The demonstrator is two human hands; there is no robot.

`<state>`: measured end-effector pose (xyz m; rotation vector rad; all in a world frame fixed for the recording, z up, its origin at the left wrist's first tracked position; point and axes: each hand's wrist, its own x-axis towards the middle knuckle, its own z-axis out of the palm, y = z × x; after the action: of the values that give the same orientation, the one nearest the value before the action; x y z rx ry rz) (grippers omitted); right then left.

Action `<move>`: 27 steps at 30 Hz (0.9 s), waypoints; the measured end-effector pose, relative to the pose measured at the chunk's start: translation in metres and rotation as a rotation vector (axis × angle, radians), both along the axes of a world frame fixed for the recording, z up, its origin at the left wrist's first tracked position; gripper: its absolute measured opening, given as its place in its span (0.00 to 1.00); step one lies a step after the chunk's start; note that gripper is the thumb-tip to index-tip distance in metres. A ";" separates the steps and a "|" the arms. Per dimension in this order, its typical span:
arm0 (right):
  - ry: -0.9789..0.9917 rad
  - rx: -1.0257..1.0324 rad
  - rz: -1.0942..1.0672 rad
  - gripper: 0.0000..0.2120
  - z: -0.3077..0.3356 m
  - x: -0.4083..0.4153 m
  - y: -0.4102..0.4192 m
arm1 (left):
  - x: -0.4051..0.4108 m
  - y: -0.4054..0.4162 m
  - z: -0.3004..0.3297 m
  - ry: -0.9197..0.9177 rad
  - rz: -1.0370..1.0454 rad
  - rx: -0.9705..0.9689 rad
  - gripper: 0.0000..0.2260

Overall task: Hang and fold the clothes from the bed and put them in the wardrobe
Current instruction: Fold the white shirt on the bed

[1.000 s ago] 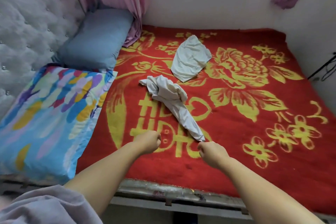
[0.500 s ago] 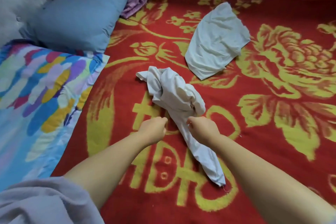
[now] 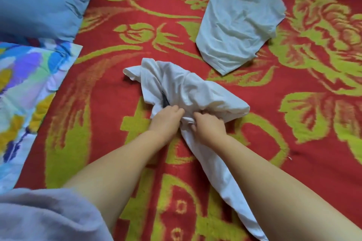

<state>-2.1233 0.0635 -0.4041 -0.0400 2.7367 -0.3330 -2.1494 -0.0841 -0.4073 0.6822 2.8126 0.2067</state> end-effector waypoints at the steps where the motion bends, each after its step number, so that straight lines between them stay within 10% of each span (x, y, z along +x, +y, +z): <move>1: -0.061 -0.025 0.031 0.12 0.006 0.004 0.001 | 0.005 -0.004 0.007 -0.054 -0.021 0.006 0.06; 6: -0.106 -0.108 0.214 0.11 0.079 0.031 0.013 | 0.043 -0.028 0.074 -0.241 -0.034 0.156 0.08; 13: 0.164 -0.048 0.348 0.13 0.283 0.024 0.028 | 0.042 -0.042 0.257 0.013 -0.014 0.394 0.12; 27: 0.534 -0.988 -0.226 0.14 0.587 0.055 0.025 | 0.059 -0.044 0.558 0.047 -0.056 0.953 0.18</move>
<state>-2.0682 0.0888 0.1831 -0.0911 2.7411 -1.9275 -2.0899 -0.1278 0.1507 0.9230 2.6060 1.5778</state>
